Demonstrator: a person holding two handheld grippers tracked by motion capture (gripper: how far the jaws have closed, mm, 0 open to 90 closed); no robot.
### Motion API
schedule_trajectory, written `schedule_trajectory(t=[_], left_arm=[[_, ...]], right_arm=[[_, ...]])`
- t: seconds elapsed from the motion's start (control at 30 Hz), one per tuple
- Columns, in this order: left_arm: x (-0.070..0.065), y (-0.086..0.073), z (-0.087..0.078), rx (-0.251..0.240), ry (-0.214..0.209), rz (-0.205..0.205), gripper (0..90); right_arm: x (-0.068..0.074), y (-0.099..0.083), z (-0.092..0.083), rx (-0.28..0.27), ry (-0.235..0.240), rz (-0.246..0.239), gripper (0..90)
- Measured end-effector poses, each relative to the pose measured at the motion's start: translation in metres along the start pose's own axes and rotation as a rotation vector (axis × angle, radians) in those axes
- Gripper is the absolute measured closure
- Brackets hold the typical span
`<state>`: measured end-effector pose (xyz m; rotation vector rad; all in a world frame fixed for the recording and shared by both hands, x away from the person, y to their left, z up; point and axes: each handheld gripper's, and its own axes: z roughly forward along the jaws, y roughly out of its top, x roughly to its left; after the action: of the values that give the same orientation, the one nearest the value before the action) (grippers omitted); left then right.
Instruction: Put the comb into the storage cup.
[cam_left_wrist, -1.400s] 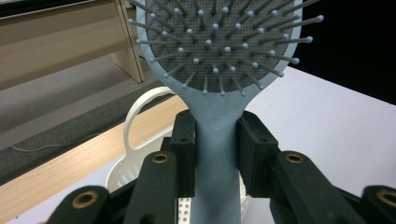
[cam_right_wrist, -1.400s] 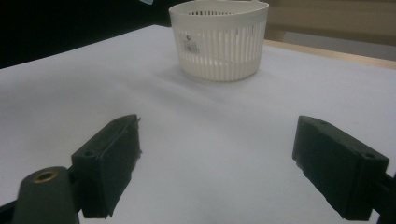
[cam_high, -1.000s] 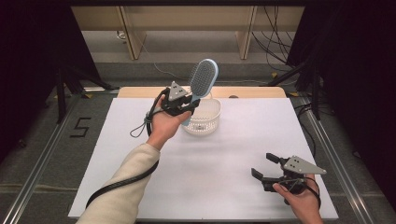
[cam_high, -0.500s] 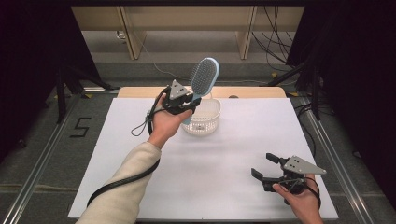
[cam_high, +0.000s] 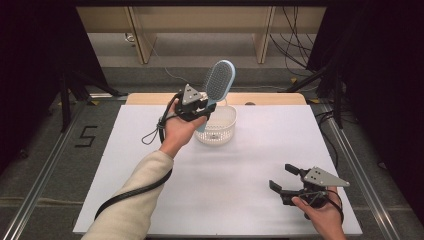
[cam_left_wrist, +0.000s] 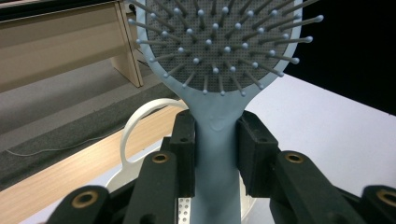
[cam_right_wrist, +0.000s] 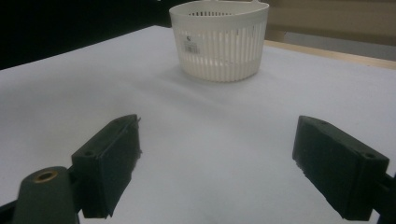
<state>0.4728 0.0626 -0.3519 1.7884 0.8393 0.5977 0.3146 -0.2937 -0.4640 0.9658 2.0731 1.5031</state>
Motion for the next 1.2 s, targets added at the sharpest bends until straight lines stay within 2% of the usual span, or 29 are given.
schedule_trajectory(t=[1.2], left_arm=[[0.001, 0.006, 0.01, 0.003, -0.007, 0.005, 69.8]], right_arm=[[0.0, 0.0, -0.001, 0.001, -0.001, 0.005, 15.8]])
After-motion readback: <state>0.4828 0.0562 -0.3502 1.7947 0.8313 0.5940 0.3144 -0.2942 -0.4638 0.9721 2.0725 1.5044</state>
